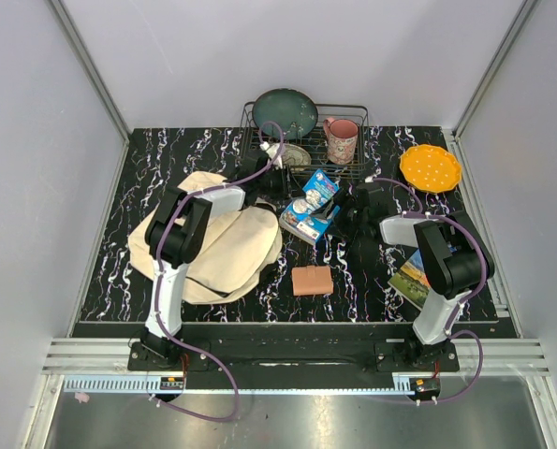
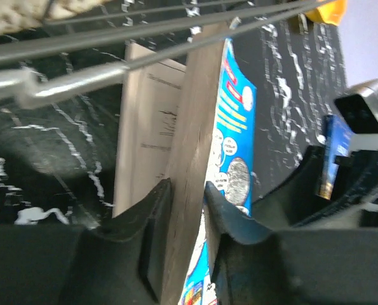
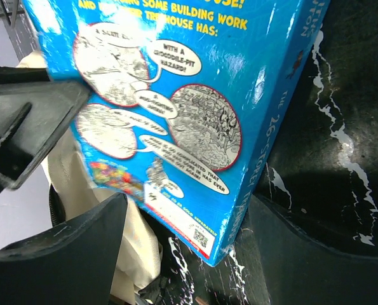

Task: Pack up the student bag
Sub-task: Pick up the book from the center of the board.

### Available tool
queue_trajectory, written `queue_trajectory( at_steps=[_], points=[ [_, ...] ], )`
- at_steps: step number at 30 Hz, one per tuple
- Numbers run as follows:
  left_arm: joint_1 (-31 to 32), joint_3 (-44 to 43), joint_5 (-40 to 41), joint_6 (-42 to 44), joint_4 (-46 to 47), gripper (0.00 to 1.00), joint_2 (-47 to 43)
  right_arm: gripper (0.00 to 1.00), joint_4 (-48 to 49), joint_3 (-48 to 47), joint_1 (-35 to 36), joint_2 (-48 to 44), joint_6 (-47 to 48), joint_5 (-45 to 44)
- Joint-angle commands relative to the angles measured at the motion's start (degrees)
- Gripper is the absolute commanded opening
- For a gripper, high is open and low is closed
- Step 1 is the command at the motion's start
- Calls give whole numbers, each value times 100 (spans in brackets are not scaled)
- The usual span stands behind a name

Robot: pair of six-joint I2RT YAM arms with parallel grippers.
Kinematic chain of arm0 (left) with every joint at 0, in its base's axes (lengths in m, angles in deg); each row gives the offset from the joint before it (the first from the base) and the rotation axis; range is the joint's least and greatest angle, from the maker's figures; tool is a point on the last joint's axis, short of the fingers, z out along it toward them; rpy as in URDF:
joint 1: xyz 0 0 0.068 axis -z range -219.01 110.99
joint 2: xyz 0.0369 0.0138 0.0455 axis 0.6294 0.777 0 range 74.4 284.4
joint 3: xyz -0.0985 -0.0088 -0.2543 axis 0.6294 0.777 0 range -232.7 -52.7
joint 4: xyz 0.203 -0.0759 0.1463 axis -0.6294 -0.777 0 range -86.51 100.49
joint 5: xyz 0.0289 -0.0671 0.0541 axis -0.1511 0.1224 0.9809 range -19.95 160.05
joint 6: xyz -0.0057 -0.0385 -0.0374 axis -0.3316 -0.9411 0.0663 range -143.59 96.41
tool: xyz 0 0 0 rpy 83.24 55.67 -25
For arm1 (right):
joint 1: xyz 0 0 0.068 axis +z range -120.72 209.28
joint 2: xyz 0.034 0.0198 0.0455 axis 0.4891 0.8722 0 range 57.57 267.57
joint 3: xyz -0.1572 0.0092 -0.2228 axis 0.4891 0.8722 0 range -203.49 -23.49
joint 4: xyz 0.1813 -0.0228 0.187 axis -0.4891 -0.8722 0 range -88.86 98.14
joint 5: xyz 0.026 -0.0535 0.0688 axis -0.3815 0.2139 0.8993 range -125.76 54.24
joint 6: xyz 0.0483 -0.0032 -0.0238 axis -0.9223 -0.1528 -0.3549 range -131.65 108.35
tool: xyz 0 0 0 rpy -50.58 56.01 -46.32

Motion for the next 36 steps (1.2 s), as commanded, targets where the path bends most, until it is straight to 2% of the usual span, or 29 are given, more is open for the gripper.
queue_trajectory(
  at_steps=[1, 5, 6, 8, 9, 12, 17, 22, 28, 36],
  points=[
    [439, 58, -1715, -373, -141, 38, -177, 83, -44, 130, 70, 255, 75, -272],
    [439, 23, -1759, -294, -237, 49, -124, 84, -35, 138, 70, 238, 66, -272],
    [439, 23, -1776, -293, -246, 50, -106, 84, -35, 147, 70, 229, 66, -289],
    [439, 49, -1680, -206, -369, 45, -141, 83, -35, 165, 70, 220, 66, -298],
    [439, 58, -1488, -162, -430, 31, -194, 84, -35, 165, 61, 212, 75, -289],
    [439, -29, -1224, -39, -729, 0, -273, 84, -53, 208, 61, 150, 66, -316],
    [396, -12, -617, -187, -853, 0, -650, 87, -158, 498, 18, -385, 23, -596],
    [360, -21, -792, -600, -502, 0, -1239, 91, -70, 911, -9, -1377, -188, -816],
    [334, -38, -968, -846, -361, 0, -1863, 92, -36, 1131, -158, -2082, -347, -817],
    [299, 444, -1564, -1444, 605, 0, -2224, 92, 1624, 1588, -246, -2714, -830, -44]
  ],
)
